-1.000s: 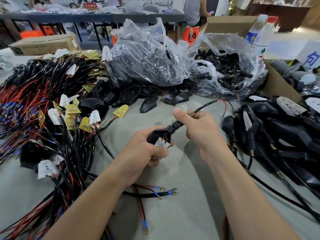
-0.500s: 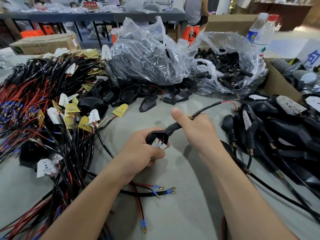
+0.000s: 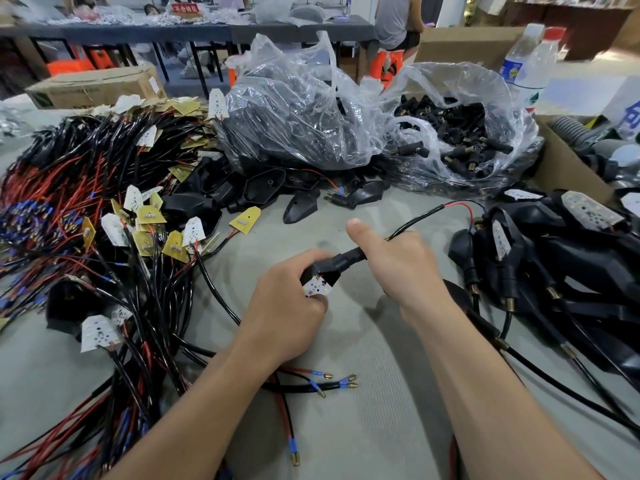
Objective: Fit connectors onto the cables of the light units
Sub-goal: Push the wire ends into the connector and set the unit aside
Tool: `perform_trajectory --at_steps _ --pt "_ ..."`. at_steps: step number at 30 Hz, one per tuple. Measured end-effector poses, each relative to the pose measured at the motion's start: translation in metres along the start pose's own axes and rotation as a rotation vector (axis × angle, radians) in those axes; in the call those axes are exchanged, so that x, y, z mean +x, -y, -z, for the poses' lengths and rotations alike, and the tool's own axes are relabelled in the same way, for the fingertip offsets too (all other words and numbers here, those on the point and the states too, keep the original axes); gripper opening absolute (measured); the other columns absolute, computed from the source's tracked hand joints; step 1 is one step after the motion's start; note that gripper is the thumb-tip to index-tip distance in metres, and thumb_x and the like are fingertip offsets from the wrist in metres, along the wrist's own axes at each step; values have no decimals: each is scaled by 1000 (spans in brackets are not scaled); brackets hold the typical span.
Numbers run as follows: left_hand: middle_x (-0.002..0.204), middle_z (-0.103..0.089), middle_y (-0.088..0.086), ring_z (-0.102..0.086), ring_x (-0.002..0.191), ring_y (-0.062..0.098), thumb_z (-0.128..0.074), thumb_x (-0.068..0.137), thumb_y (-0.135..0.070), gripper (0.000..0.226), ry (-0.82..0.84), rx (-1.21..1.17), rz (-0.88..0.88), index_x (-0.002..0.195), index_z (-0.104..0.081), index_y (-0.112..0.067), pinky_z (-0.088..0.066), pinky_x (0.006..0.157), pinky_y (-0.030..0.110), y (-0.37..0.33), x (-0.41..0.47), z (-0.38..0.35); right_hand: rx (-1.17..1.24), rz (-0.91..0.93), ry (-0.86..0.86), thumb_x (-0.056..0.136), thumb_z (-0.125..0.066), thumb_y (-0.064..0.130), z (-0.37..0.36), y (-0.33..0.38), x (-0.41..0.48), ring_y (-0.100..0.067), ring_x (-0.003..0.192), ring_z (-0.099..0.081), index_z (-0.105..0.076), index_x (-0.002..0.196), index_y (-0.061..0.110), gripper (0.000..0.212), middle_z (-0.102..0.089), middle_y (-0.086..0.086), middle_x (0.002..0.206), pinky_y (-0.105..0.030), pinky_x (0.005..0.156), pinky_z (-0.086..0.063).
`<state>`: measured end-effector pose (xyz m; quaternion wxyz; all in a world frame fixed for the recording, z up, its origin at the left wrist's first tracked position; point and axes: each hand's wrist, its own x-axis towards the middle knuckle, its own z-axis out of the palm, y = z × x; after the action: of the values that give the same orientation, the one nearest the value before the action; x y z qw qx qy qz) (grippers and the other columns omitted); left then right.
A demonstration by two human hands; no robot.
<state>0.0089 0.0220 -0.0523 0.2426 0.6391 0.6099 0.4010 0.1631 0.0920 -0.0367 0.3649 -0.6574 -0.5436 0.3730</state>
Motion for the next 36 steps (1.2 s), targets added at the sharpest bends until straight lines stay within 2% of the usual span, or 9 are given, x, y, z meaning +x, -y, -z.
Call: perform_trajectory --at_steps 4,7,12,18,22,26,29,34,36 --pt "84 -65 -28 -58 75 -2 -61 74 7 61 4 12 5 105 -67 -45 -40 62 8 -2 -1 -1 -16 -25 35 75 -67 68 4 1 0 -11 41 -40 -42 54 20 58 -36 14 34 -30 49 -27" --pt "75 -63 -21 -55 66 3 -63 69 8 57 64 -45 7 92 -67 -44 -37 57 12 -5 0 1 -38 -36 95 74 -68 66 9 2 -1 -8 27 -30 -38 54 20 58 -27 15 31 -28 47 -23" --pt "70 -60 -16 -49 60 6 -61 58 -6 45 119 -120 14 82 -66 -44 -34 54 16 -7 2 4 -93 11 121 78 -63 74 10 3 -5 -7 32 -38 -40 53 21 62 -34 14 34 -30 50 -28" --pt "80 -67 -28 -60 73 -3 -60 69 11 67 -1 -65 -24 95 -67 -51 -39 63 8 -3 -4 2 -86 33 114 78 -59 78 1 6 -11 -13 53 -48 -49 54 18 65 -48 8 54 -30 52 -32" --pt "86 -70 -29 -63 77 -3 -59 69 11 77 -51 -49 -36 92 -63 -63 -41 65 8 -3 -6 0 -70 28 131 78 -58 79 -2 7 -15 -15 52 -47 -45 51 19 67 -44 10 47 -31 51 -31" --pt "91 -74 -24 -68 89 -3 -58 63 10 67 -12 -135 -18 97 -70 -47 -47 75 8 -2 -5 1 -126 81 136 79 -54 80 -9 7 -17 -20 59 -49 -43 47 19 70 -46 5 50 -34 53 -32" --pt "85 -74 -12 -65 74 7 -59 54 -3 60 57 -244 63 99 -74 -41 -50 62 22 -4 1 3 -77 91 193 81 -53 79 -7 7 -17 -12 44 -44 -54 40 20 72 -46 9 38 -31 52 -33" --pt "88 -72 2 -40 53 19 -62 54 1 62 144 -512 221 104 -75 -34 -30 42 24 1 9 7 480 97 421 98 -62 31 17 3 -8 -14 54 -49 -72 99 10 24 -66 -4 66 -29 59 -38" --pt "90 -72 6 -35 49 19 -63 56 4 59 185 -611 241 104 -76 -28 -29 41 22 3 8 8 562 107 512 95 -59 11 20 1 -7 -16 60 -52 -71 105 11 15 -67 -6 74 -28 62 -39"
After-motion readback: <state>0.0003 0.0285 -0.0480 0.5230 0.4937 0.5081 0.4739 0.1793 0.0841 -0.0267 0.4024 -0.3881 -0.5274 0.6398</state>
